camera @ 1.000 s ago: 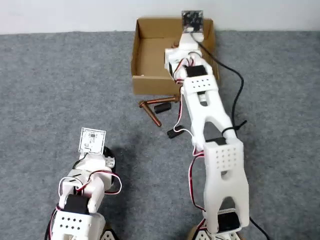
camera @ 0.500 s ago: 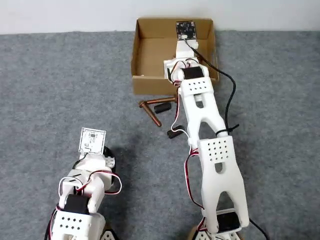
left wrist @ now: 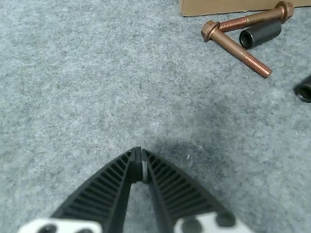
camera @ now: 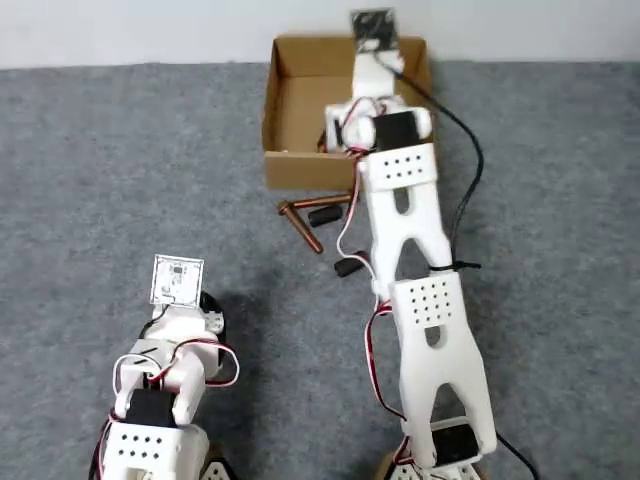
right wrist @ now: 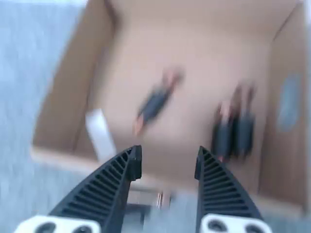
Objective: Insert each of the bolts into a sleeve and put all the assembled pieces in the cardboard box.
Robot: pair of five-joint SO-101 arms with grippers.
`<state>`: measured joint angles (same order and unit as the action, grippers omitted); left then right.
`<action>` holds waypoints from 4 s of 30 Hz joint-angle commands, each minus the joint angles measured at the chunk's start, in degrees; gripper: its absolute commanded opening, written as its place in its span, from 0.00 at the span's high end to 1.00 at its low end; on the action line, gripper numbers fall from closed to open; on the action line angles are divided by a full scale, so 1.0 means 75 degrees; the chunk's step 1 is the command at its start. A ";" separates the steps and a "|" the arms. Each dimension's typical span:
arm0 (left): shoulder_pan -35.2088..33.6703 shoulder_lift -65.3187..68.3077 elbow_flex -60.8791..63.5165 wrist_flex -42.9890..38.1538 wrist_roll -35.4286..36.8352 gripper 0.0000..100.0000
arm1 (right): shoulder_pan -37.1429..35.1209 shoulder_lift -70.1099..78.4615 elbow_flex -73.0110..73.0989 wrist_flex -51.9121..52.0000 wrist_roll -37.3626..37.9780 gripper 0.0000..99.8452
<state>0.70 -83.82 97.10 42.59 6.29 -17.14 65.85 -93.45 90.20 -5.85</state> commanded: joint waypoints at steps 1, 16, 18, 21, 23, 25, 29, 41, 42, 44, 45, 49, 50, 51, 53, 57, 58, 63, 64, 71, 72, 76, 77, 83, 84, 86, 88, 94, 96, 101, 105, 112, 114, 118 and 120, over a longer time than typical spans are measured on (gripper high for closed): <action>-0.0070 0.0023 -0.0041 -0.0188 0.0000 1.00 | -0.0217 -0.0838 -0.0375 0.1260 0.0082 0.83; -0.0094 0.0023 -0.0041 -0.0188 0.0000 1.00 | -0.0662 -0.1612 0.0375 0.1729 -0.0469 0.92; -0.0094 0.0023 -0.0041 -0.0188 0.0000 1.00 | -0.0662 -0.2092 0.1207 0.1729 -0.0563 0.92; -0.0094 0.0023 -0.0041 -0.0188 0.0000 1.00 | -0.0662 -0.2995 0.2755 0.1717 -0.1149 0.88; -0.0094 0.0023 -0.0041 -0.0188 0.0000 1.00 | -0.0662 -0.3593 0.3868 0.1705 -0.1606 0.87; -0.0094 0.0023 -0.0041 -0.0188 0.0000 1.00 | -0.0721 -0.4132 0.4947 0.1705 -0.2075 0.87; -0.0094 0.0023 -0.0041 -0.0188 0.0000 1.00 | -0.0815 -0.4905 0.6541 0.1694 -0.2942 0.86; -0.0094 0.0023 -0.0041 -0.0188 0.0000 1.00 | -0.0932 -0.4108 0.7607 0.1659 -0.3727 0.86; -0.0094 0.0023 -0.0041 -0.0188 0.0000 1.00 | -0.0932 -0.3933 0.7607 0.1659 -0.3833 0.86; -0.0094 0.0023 -0.0041 -0.0188 0.0000 1.00 | -0.0955 -0.3640 0.7607 0.1600 -0.4009 0.86; -0.0094 0.0023 -0.0041 -0.0188 0.0000 1.00 | -0.0955 -0.3511 0.7607 0.1541 -0.4056 0.86; -0.0094 0.0023 -0.0041 -0.0188 0.0000 1.00 | -0.0932 -0.3136 0.7607 0.1166 -0.4067 0.86; -0.0094 0.0023 -0.0041 -0.0188 0.0000 1.00 | -0.0920 -0.3077 0.7607 0.1084 -0.4067 0.86; -0.0094 0.0023 -0.0041 -0.0188 0.0000 1.00 | -0.0908 -0.3042 0.7607 0.0990 -0.4056 0.86; -0.0094 0.0023 -0.0041 -0.0188 0.0000 1.00 | -0.0862 -0.3007 0.7607 0.0779 -0.4056 0.86; -0.0094 0.0023 -0.0041 -0.0188 0.0000 1.00 | -0.0838 -0.2995 0.7607 0.0440 -0.4044 0.86; -0.0094 0.0023 -0.0041 -0.0188 0.0000 1.00 | -0.0838 -0.2983 0.7607 0.0358 -0.4044 0.86; -0.0094 0.0023 -0.0041 -0.0188 0.0000 1.00 | -0.0756 -0.2831 0.7607 0.0264 -0.4056 0.86; -0.0094 0.0023 -0.0041 -0.0188 0.0000 1.00 | -0.0733 -0.2737 0.7607 0.0299 -0.4056 0.86; -0.0094 0.0023 -0.0041 -0.0188 0.0000 1.00 | -0.0311 -0.2116 0.7607 0.0264 -0.4079 0.86; -0.0094 0.0023 -0.0041 -0.0188 0.0000 1.00 | -0.0311 -0.2092 0.7607 0.0264 -0.4079 0.87; -0.0094 0.0023 -0.0041 -0.0188 0.0000 1.00 | -0.0369 -0.2116 0.7596 0.0275 -0.4079 0.88; -0.0094 0.0023 -0.0041 -0.0188 0.0000 1.00 | -0.0369 -0.2116 0.7596 0.0322 -0.4079 0.91; -0.0094 0.0023 -0.0041 -0.0188 0.0000 1.00 | -0.0334 -0.2526 0.7596 0.0897 -0.4032 0.99; -0.0094 0.0023 -0.0041 -0.0188 0.0000 1.00 | -0.0346 -0.2690 0.7596 0.1037 -0.4021 0.99; -0.0094 0.0023 -0.0041 -0.0199 0.0000 1.00 | -0.0369 -0.3136 0.7596 0.1377 -0.3962 0.99; -0.0094 0.0023 -0.0041 -0.0199 0.0000 1.00 | -0.0381 -0.3628 0.7607 0.1647 -0.3692 0.99; -0.0094 0.0023 -0.0041 -0.0199 0.0000 1.00 | -0.0358 -0.5304 0.7924 0.1682 -0.3446 0.99; -0.0094 0.0023 -0.0041 -0.0199 0.0000 1.00 | -0.0381 -0.5878 0.8275 0.1682 -0.3458 0.99; -0.0094 0.0023 -0.0041 -0.0199 0.0000 1.00 | -0.0346 -0.7625 0.9776 0.1670 -0.3481 0.99; -0.0094 0.0023 -0.0041 -0.0199 0.0000 1.00 | -0.0064 -0.8973 1.1569 0.1201 -0.3575 0.99; -0.0094 0.0023 -0.0041 -0.0199 0.0000 1.00 | 0.0311 -1.1892 1.4945 -0.0275 -0.3599 0.99; -0.0094 0.0023 -0.0041 -0.0199 0.0000 1.00 | 0.0369 -1.2759 1.5836 -0.0733 -0.3587 0.99; -0.0094 0.0023 -0.0041 -0.0199 0.0000 1.00 | 0.0850 -1.4154 1.7477 -0.1284 -0.3587 0.99; -0.0082 0.0023 -0.0041 -0.0199 0.0000 1.00 | 0.1260 -1.4740 1.8040 -0.1389 -0.3563 0.99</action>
<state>0.53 -83.82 97.10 42.59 6.29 -11.34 -37.36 37.45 81.76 -32.40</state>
